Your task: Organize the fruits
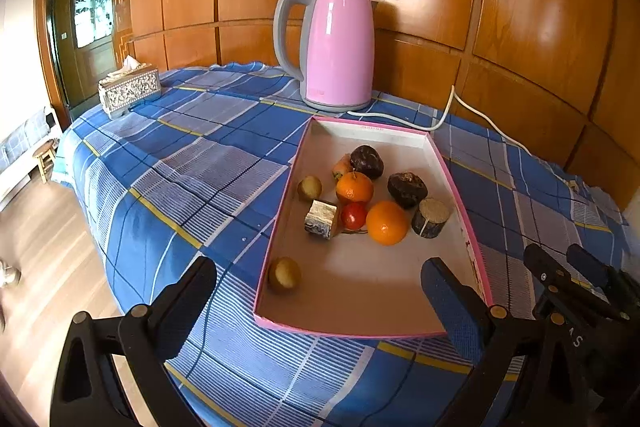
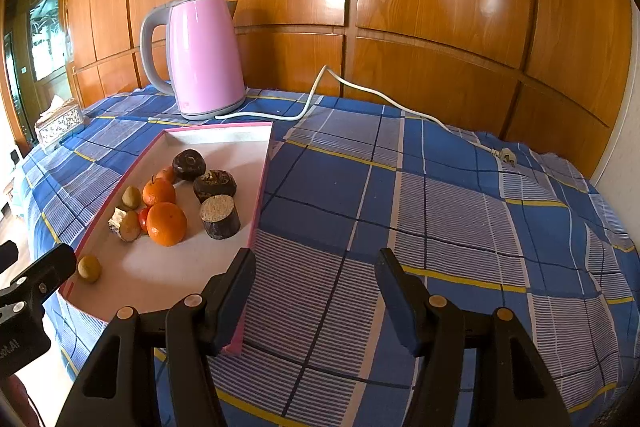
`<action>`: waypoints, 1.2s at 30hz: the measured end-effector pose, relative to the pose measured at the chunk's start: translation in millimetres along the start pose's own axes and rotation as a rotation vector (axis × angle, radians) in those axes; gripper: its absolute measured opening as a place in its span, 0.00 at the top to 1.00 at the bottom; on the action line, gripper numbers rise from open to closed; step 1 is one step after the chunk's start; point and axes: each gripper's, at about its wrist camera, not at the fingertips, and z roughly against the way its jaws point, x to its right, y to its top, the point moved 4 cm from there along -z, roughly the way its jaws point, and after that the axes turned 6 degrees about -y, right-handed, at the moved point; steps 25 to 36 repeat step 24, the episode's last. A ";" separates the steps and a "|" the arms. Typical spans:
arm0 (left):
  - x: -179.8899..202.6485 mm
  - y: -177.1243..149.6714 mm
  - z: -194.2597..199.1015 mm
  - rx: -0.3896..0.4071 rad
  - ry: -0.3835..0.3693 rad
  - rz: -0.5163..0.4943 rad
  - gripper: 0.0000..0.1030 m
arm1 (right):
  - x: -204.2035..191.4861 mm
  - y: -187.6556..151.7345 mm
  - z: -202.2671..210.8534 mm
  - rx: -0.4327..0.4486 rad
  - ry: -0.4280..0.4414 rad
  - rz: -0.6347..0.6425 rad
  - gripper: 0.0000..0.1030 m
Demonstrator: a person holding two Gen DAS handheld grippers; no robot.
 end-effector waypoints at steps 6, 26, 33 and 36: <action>-2.4 -0.7 -1.7 -0.005 0.005 0.012 0.00 | -0.6 0.0 0.2 -0.001 0.005 0.001 0.39; 0.9 -1.8 -1.7 -0.002 -0.009 -0.012 0.00 | -1.4 0.0 -0.4 -0.005 0.009 0.003 0.39; 0.9 -1.8 -1.7 -0.002 -0.009 -0.012 0.00 | -1.4 0.0 -0.4 -0.005 0.009 0.003 0.39; 0.9 -1.8 -1.7 -0.002 -0.009 -0.012 0.00 | -1.4 0.0 -0.4 -0.005 0.009 0.003 0.39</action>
